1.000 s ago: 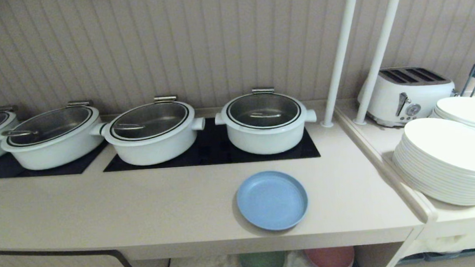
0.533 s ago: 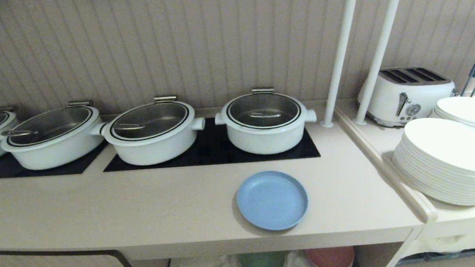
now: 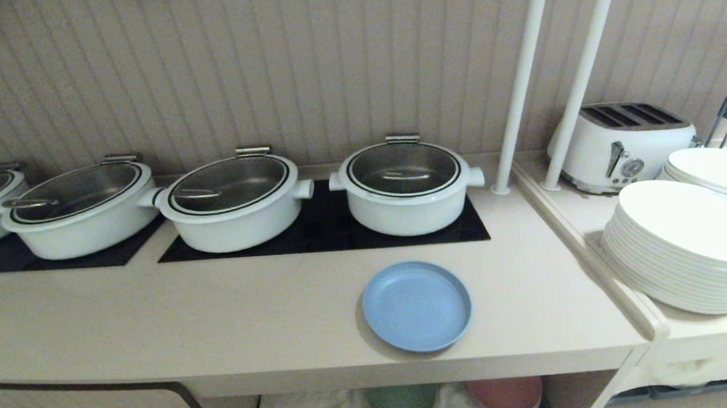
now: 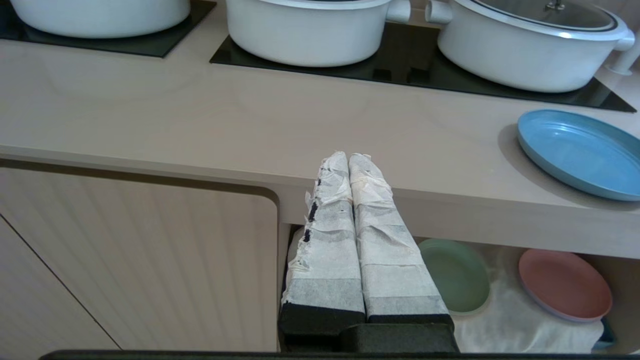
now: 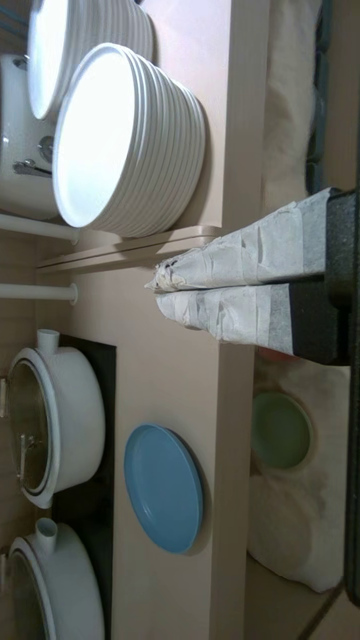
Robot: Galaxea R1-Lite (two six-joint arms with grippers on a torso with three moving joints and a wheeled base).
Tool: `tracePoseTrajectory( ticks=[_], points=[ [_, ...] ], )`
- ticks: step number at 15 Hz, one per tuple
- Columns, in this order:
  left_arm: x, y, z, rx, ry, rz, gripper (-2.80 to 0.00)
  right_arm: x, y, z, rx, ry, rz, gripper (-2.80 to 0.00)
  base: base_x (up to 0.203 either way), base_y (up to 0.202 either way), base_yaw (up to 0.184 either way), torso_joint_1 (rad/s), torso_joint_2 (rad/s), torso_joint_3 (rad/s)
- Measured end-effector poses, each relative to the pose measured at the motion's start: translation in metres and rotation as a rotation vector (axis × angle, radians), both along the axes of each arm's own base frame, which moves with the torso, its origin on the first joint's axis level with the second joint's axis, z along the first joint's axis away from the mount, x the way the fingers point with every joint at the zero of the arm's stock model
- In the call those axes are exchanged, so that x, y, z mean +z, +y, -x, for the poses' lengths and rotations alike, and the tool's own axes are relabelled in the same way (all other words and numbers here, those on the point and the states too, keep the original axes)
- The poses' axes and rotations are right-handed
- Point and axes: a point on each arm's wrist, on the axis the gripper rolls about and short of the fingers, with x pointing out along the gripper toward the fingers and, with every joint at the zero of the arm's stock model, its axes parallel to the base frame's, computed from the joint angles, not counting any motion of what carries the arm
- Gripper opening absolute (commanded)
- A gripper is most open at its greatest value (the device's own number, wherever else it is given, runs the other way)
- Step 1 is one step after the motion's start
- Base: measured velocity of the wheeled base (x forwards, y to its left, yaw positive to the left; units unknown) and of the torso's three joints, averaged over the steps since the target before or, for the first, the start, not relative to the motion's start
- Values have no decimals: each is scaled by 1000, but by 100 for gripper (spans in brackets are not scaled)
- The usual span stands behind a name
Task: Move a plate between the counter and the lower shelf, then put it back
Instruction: Pick up the plate
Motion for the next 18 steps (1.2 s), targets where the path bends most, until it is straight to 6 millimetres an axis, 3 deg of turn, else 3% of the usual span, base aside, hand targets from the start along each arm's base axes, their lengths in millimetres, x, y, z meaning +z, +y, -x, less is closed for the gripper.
tracePoseTrajectory(
  ticks=[8, 15, 18],
  points=[
    [0, 0, 0, 0, 0, 0, -280, 60, 0, -45, -6, 291, -76, -280, 0, 0, 0, 0, 0, 0],
    [0, 0, 0, 0, 0, 0, -280, 82, 0, -111, 6, 490, -35, -280, 0, 0, 0, 0, 0, 0],
    [0, 0, 0, 0, 0, 0, -280, 99, 3, -143, 135, 542, -65, -280, 0, 0, 0, 0, 0, 0]
  ],
)
